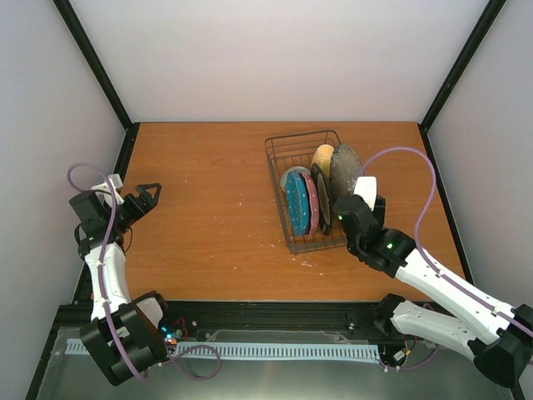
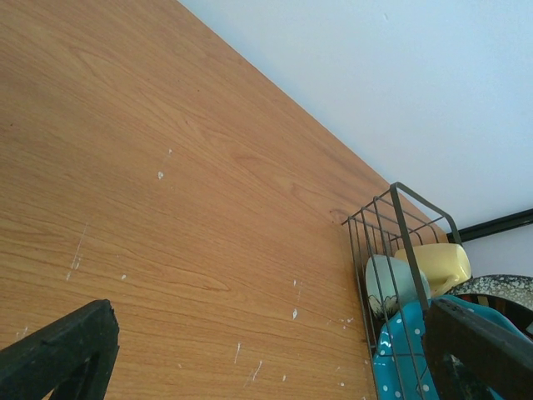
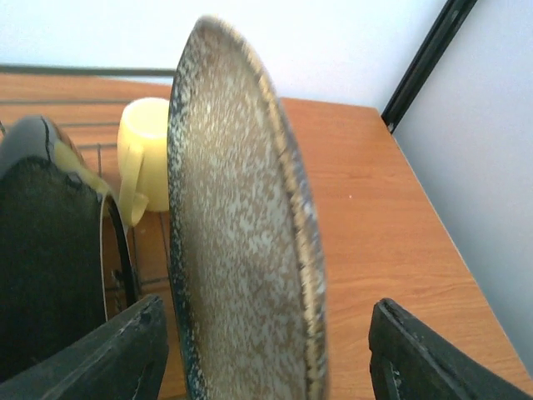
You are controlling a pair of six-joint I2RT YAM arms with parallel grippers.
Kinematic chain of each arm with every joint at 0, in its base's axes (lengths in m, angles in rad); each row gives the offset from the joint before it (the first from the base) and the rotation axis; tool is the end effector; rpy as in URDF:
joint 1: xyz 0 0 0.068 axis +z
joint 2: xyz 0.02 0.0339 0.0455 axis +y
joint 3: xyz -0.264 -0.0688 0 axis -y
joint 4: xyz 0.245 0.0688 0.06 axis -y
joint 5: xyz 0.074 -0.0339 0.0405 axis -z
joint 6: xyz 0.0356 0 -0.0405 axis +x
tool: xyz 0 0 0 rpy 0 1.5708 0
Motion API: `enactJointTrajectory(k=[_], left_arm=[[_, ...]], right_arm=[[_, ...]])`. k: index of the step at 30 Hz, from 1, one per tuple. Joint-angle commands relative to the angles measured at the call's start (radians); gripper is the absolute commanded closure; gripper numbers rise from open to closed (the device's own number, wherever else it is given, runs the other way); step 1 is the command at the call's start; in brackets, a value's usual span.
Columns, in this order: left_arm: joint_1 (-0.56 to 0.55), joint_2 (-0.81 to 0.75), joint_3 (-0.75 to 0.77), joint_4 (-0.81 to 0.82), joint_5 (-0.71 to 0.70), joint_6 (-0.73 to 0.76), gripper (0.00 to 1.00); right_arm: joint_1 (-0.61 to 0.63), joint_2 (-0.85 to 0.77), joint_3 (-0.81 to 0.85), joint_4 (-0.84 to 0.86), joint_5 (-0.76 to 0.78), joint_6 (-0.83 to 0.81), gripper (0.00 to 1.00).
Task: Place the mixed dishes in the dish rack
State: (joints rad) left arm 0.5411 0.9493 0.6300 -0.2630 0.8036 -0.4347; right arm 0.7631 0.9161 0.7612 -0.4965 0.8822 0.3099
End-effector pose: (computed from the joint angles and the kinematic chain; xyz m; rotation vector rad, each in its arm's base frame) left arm 0.1848 0.0811 0.2539 -0.5329 1.9808 -0.7911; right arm 0.1544 0.1097 0.2858 0.0060 1.9780 -0.2942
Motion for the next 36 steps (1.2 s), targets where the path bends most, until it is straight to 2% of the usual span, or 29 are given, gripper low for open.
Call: enactJointTrajectory(k=[1, 9, 11, 13, 16, 20, 24, 27, 28, 33, 36], left_arm=[[-0.001, 0.007, 0.031, 0.001, -0.005, 0.019, 0.0], [-0.001, 0.002, 0.036, 0.017, 0.015, 0.003, 0.0], [-0.002, -0.009, 0.024, 0.043, 0.037, -0.016, 0.0], [-0.028, -0.026, 0.022, 0.056, 0.035, -0.027, 0.0], [-0.141, -0.054, 0.044, 0.056, -0.042, -0.019, 0.0], [-0.348, -0.04, 0.096, 0.07, -0.168, -0.027, 0.0], [-0.567, 0.055, 0.174, 0.038, -0.328, -0.011, 0.0], [-0.719, 0.189, 0.242, 0.004, -0.437, 0.001, 0.01], [-0.758, 0.23, 0.263, -0.002, -0.456, 0.002, 0.04], [-0.889, 0.403, 0.369, -0.003, -0.476, -0.016, 0.34], [-0.94, 0.462, 0.41, 0.0, -0.493, -0.02, 0.33]], right_arm=[[0.008, -0.06, 0.052, 0.054, 0.072, -0.05, 0.34], [0.008, -0.154, 0.126, 0.094, 0.104, -0.141, 0.27], [0.008, -0.183, 0.128, 0.118, 0.054, -0.157, 0.24], [0.007, -0.208, 0.121, 0.155, -0.059, -0.194, 0.21], [0.003, -0.187, 0.16, 0.127, -0.149, -0.176, 0.19], [-0.021, -0.075, 0.273, -0.012, -0.232, -0.122, 0.15], [-0.036, 0.0, 0.37, -0.115, -0.353, -0.069, 0.12], [-0.037, 0.009, 0.419, -0.159, -0.432, -0.042, 0.09], [-0.036, 0.004, 0.418, -0.154, -0.442, -0.042, 0.09], [-0.038, -0.025, 0.391, -0.148, -0.448, -0.039, 0.07], [-0.038, -0.042, 0.393, -0.163, -0.458, -0.022, 0.07]])
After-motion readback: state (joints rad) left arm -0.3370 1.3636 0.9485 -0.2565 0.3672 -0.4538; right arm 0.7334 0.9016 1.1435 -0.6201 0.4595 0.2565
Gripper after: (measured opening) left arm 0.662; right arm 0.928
